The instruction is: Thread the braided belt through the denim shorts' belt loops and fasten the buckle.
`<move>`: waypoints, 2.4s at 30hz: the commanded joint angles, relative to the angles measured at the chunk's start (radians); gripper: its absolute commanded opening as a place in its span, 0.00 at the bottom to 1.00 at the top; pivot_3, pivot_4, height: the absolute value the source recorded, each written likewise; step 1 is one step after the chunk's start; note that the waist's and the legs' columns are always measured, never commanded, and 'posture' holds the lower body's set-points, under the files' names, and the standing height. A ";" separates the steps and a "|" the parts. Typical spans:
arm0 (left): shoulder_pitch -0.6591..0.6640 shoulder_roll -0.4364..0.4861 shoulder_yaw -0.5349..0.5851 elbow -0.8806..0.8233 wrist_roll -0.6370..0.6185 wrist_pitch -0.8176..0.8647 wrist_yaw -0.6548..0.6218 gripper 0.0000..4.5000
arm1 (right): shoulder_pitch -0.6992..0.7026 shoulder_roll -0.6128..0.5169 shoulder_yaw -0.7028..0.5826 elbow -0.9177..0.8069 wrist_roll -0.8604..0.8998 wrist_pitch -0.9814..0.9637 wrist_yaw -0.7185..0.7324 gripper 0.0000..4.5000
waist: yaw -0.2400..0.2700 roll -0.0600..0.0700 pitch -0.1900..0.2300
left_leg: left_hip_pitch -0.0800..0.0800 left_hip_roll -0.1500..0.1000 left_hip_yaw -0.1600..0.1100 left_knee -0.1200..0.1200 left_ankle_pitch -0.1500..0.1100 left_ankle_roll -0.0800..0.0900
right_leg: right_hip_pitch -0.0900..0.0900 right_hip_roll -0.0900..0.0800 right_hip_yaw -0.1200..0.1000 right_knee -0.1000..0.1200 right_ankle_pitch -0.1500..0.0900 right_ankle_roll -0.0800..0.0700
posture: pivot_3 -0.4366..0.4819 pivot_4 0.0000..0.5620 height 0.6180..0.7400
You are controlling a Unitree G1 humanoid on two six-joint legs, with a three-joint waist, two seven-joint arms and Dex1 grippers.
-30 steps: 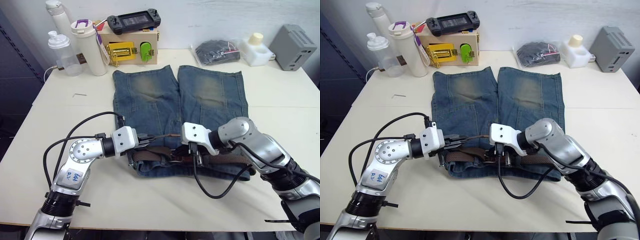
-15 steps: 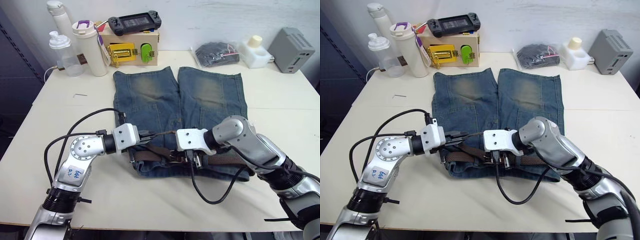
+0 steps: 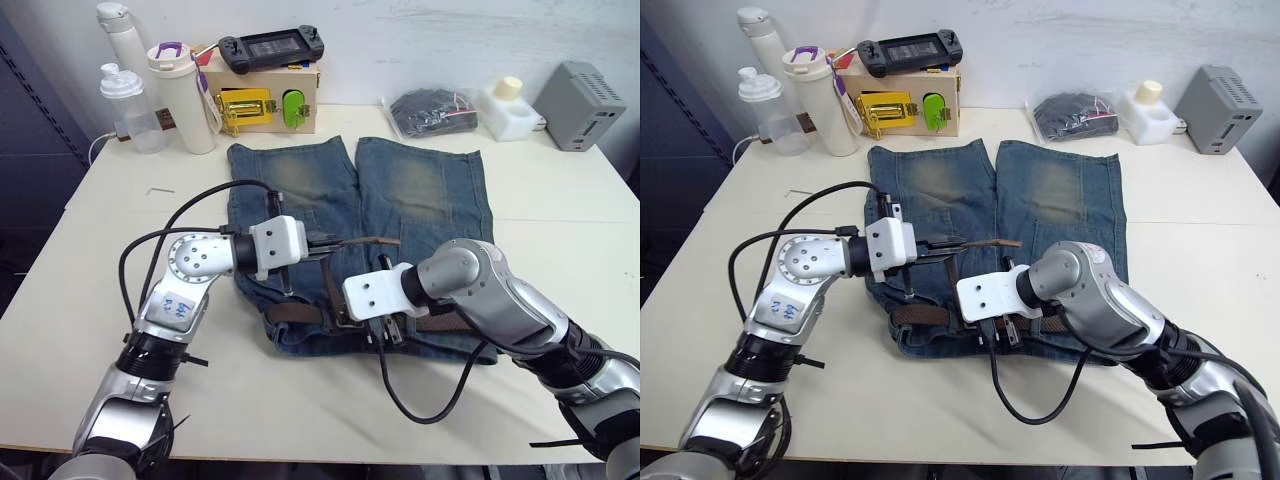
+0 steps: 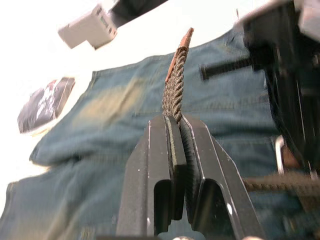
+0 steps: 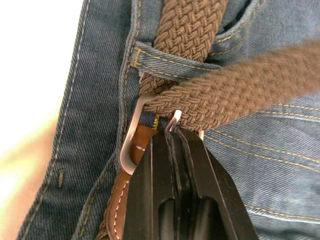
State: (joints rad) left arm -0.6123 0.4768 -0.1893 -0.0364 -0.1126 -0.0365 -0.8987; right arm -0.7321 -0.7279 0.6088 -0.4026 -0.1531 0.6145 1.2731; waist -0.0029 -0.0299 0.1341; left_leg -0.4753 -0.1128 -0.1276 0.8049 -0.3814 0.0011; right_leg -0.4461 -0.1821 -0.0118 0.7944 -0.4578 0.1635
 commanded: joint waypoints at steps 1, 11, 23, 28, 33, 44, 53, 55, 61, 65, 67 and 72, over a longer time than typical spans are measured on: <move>-0.010 -0.005 0.007 -0.025 -0.008 -0.018 -0.001 0.00 | 0.095 0.029 0.116 0.025 0.005 0.052 0.027 0.02 | -0.001 0.000 0.000 | 0.000 0.000 0.000 0.000 0.000 0.000 | 0.000 0.000 0.000 0.000 0.000 0.000 | 0.48 0.27 0.22; -0.008 -0.012 0.003 -0.032 -0.018 -0.013 -0.008 0.00 | 0.068 0.099 0.096 0.107 0.037 0.125 0.042 0.02 | -0.005 -0.001 -0.002 | 0.001 0.001 0.000 -0.001 0.000 0.000 | 0.000 0.000 0.000 0.000 0.000 0.000 | 0.48 0.27 0.22; -0.013 -0.027 0.003 -0.025 -0.014 -0.016 -0.006 0.00 | 0.027 0.089 0.117 0.210 -0.007 0.079 0.084 0.02 | -0.015 -0.001 -0.004 | 0.002 0.001 0.000 0.000 0.000 0.000 | 0.000 0.001 0.000 0.001 0.000 0.000 | 0.48 0.27 0.22; -0.043 -0.043 -0.001 0.007 -0.009 -0.032 -0.011 0.00 | 0.055 0.066 0.173 0.159 -0.050 0.054 0.097 0.02 | -0.013 -0.001 -0.005 | 0.002 0.001 0.000 0.000 0.000 0.000 | 0.000 0.000 0.000 0.001 0.000 0.000 | 0.48 0.27 0.22; -0.109 -0.074 -0.028 0.054 -0.009 -0.067 -0.040 0.00 | 0.086 0.076 0.216 0.145 -0.083 0.068 0.104 0.02 | -0.001 -0.003 -0.008 | 0.002 0.001 0.000 0.000 0.000 0.000 | 0.001 0.000 0.000 0.000 0.000 0.000 | 0.48 0.27 0.22; -0.349 -0.157 -0.103 0.279 0.007 -0.193 -0.167 0.00 | 0.093 0.132 0.303 0.208 -0.148 0.025 0.116 0.02 | -0.001 -0.005 -0.023 | 0.002 0.001 0.000 0.000 0.000 0.000 | 0.002 0.000 -0.001 0.000 0.000 0.000 | 0.48 0.27 0.22; -0.541 -0.280 -0.130 0.566 0.023 -0.375 -0.262 0.00 | 0.128 0.156 0.295 0.225 -0.201 0.002 0.153 0.02 | 0.002 -0.006 -0.031 | 0.014 0.001 -0.001 -0.002 -0.001 0.000 | 0.015 0.001 -0.002 -0.004 0.000 0.000 | 0.48 0.27 0.22; -0.560 -0.301 -0.128 0.598 0.023 -0.398 -0.274 0.00 | 0.134 0.158 0.291 0.226 -0.209 -0.001 0.158 0.02 | 0.002 -0.005 -0.032 | 0.017 0.001 -0.002 -0.003 -0.001 0.000 | 0.019 0.001 -0.003 -0.007 0.000 0.000 | 0.48 0.27 0.22; -0.657 -0.420 -0.125 0.688 0.031 -0.440 -0.251 0.00 | 0.153 0.170 0.289 0.215 -0.224 0.003 0.172 0.02 | 0.005 -0.003 -0.035 | 0.018 0.001 -0.005 -0.003 -0.001 0.000 | 0.022 0.001 -0.006 -0.010 0.000 0.000 | 0.48 0.27 0.22; -0.694 -0.479 -0.116 0.722 0.043 -0.455 -0.232 0.00 | 0.161 0.173 0.289 0.208 -0.230 0.008 0.177 0.02 | 0.006 -0.001 -0.037 | 0.019 0.000 -0.007 -0.003 -0.001 0.000 | 0.024 0.001 -0.007 -0.012 0.000 0.000 | 0.48 0.27 0.22; -0.704 -0.500 -0.109 0.731 0.044 -0.458 -0.225 0.00 | 0.165 0.175 0.288 0.205 -0.233 0.009 0.180 0.02 | 0.007 0.000 -0.037 | 0.019 0.000 -0.008 -0.003 -0.001 0.001 | 0.025 0.001 -0.007 -0.012 0.000 0.000 | 0.48 0.27 0.22; -0.708 -0.521 -0.091 0.740 0.043 -0.453 -0.211 0.00 | 0.176 0.177 0.282 0.199 -0.243 0.007 0.187 0.02 | 0.019 0.001 -0.037 | 0.030 -0.001 -0.011 -0.006 -0.002 0.001 | 0.034 0.002 -0.010 -0.019 0.000 0.001 | 0.48 0.27 0.22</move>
State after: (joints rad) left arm -1.2055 0.0645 -0.3587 0.8001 0.0049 -0.4395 -1.2191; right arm -0.7042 -0.5886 0.6482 -0.3251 -0.4182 0.6317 1.3957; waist 0.0157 -0.0288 0.0969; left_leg -0.4429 -0.1141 -0.1387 0.7969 -0.3835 0.0031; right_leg -0.4096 -0.1804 -0.0215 0.7735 -0.4573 0.1646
